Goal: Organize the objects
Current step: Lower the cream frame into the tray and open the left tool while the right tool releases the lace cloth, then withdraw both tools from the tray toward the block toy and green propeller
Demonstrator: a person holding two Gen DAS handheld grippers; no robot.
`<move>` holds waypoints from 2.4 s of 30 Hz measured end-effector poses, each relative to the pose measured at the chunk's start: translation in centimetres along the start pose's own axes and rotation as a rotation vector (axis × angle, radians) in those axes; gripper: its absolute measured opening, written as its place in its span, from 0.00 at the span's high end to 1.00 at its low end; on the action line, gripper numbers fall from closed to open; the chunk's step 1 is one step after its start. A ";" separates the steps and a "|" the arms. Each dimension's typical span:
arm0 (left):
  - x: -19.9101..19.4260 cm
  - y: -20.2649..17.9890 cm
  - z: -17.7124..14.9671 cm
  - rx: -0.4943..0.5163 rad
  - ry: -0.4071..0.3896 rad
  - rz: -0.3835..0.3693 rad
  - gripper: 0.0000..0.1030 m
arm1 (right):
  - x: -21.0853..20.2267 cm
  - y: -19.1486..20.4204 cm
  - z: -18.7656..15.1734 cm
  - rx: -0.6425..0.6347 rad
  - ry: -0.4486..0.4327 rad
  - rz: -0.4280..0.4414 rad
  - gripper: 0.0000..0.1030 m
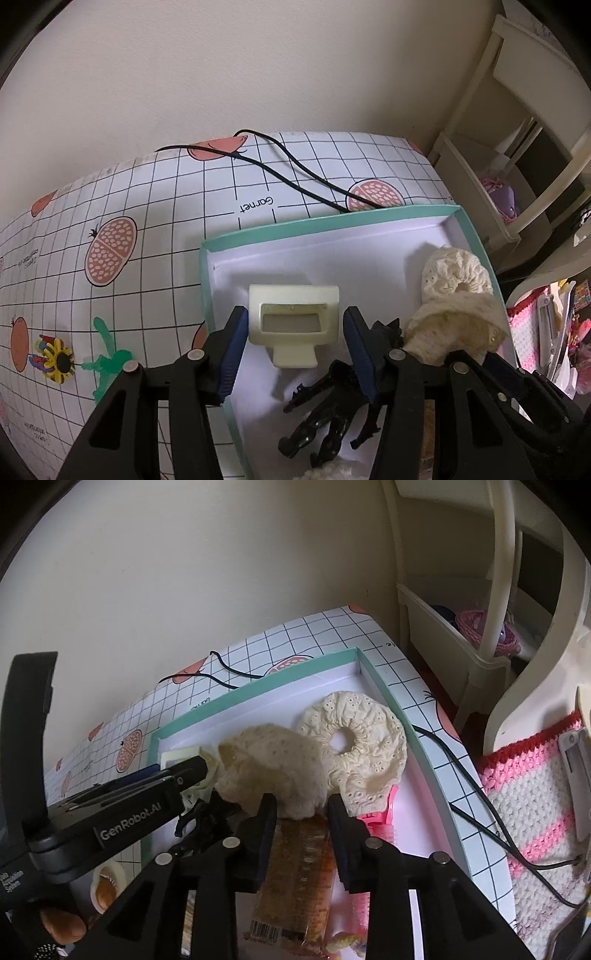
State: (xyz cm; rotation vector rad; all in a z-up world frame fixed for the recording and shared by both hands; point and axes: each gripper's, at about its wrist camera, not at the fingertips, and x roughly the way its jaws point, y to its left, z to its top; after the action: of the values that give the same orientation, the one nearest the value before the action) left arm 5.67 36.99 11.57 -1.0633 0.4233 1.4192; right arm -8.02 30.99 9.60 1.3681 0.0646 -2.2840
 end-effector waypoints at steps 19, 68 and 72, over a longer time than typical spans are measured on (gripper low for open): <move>-5.5 2.5 -1.4 -0.102 -0.097 0.086 0.37 | -3.2 1.6 0.4 -0.052 -0.022 -0.015 0.31; -7.2 14.2 -6.6 -0.414 -0.194 0.221 0.05 | -3.0 5.0 0.1 -0.119 -0.055 -0.062 0.00; -7.5 16.9 -7.4 -0.473 -0.196 0.238 0.05 | -2.9 6.1 0.0 -0.131 -0.059 -0.055 0.00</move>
State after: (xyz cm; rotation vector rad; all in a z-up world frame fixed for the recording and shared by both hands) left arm -8.71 23.73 8.02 -1.2618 0.0691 1.8750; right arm -4.38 26.63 13.27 1.2456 0.2316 -2.3197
